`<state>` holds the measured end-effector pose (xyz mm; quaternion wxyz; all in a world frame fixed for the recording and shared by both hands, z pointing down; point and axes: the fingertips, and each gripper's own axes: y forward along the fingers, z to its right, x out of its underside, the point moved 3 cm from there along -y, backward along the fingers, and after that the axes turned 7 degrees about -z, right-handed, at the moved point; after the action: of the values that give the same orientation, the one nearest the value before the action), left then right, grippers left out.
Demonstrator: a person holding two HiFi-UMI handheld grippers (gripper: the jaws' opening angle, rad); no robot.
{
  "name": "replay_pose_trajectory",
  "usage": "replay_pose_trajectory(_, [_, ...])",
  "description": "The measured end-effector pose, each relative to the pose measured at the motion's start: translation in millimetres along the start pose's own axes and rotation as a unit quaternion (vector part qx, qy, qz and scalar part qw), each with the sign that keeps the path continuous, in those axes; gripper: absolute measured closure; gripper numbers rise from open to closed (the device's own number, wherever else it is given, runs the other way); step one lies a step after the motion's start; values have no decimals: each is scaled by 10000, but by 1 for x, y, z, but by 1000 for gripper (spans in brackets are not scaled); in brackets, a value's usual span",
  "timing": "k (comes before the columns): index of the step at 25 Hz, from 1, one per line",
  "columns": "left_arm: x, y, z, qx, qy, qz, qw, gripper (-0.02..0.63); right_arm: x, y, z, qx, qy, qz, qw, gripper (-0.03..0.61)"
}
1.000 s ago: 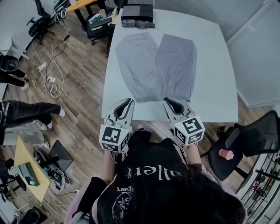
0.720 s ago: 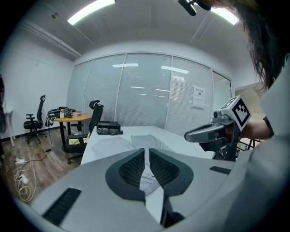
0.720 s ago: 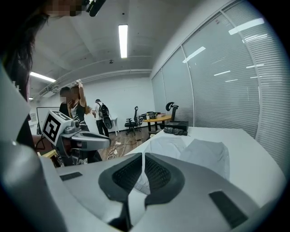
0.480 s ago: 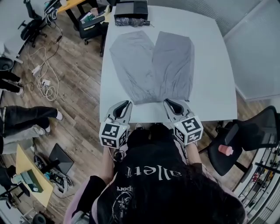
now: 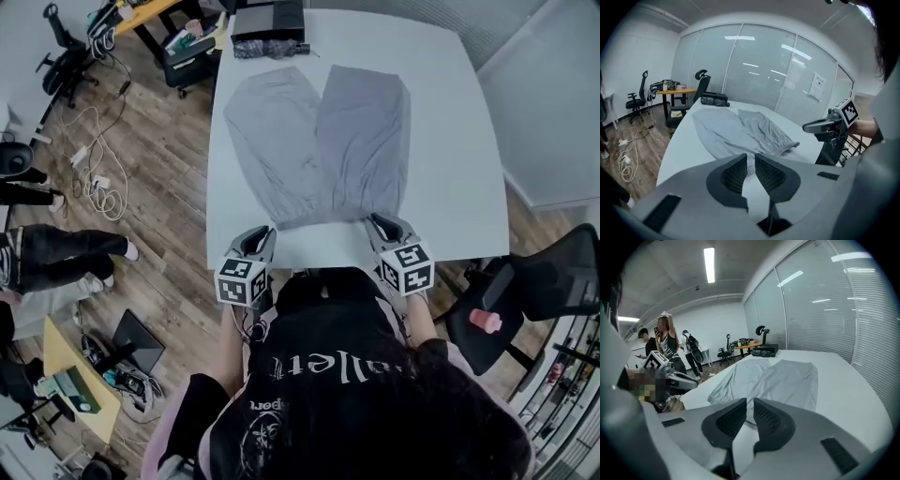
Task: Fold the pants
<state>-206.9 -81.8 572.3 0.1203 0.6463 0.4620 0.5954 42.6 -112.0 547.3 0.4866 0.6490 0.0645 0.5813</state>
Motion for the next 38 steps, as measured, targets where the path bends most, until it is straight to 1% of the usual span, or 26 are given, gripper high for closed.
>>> replay_pose_trajectory(2, [9, 11, -3, 25, -155, -216, 9996, 546, 12, 3, 16, 120, 92, -126, 9998, 545])
replay_pose_trajectory(5, [18, 21, -7, 44, -408, -402, 9984, 489, 32, 5, 38, 322, 201, -371, 9986, 541])
replay_pose_trajectory(6, [20, 24, -8, 25, -447, -455, 9980, 485, 39, 6, 44, 378, 233, -455, 9980, 530])
replay_pose_trajectory(8, [26, 29, -11, -29, -446, -607, 9972, 477, 51, 6, 55, 465, 294, -609, 9966, 481])
replay_pose_trajectory(11, [35, 38, -13, 1, -443, -884, 9951, 458, 67, 8, 70, 541, 305, -838, 9945, 438])
replay_pose_trajectory(14, [41, 47, -14, 60, -491, -1068, 9931, 445, 81, 11, 79, 600, 130, -1117, 9918, 400])
replay_pose_trajectory(16, [43, 53, -14, 86, -557, -1147, 9918, 442, 90, 13, 85, 646, -29, -1297, 9894, 391])
replay_pose_trajectory(19, [44, 61, -15, 164, -790, -1188, 9896, 442, 96, 20, 90, 659, -268, -1421, 9873, 391])
replay_pose_trajectory(23, [46, 69, -19, 266, -1284, -1195, 9841, 442, 96, 34, 93, 735, -460, -1497, 9849, 393])
replay_pose_trajectory(24, [46, 71, -19, 277, -1394, -1191, 9827, 442, 95, 36, 94, 786, -478, -1475, 9848, 409])
replay_pose_trajectory(26, [47, 73, -20, 291, -1599, -1166, 9798, 442, 92, 37, 97, 898, -455, -1369, 9855, 478])
replay_pose_trajectory(27, [47, 74, -20, 295, -1681, -1145, 9787, 442, 91, 37, 98, 930, -418, -1311, 9861, 500])
replay_pose_trajectory(29, [46, 73, -21, 312, -1774, -1089, 9776, 445, 88, 36, 97, 918, -334, -1230, 9876, 514])
replay_pose_trajectory(30, [46, 73, -20, 315, -1795, -1059, 9775, 462, 88, 35, 96, 894, -306, -1207, 9882, 522])
replay_pose_trajectory(32, [45, 71, -19, 311, -1782, -987, 9785, 526, 86, 31, 94, 830, -281, -1165, 9893, 528])
replay_pose_trajectory(34, [41, 69, -16, 364, -1636, -899, 9817, 548, 83, 26, 91, 755, -334, -1133, 9901, 531])
replay_pose_trajectory(36, [32, 64, -9, 447, -1339, -821, 9866, 557, 77, 19, 87, 713, -591, -1139, 9892, 532])
replay_pose_trajectory(38, [24, 56, -4, 462, -921, -778, 9916, 563, 67, 11, 81, 633, -897, -1099, 9879, 532])
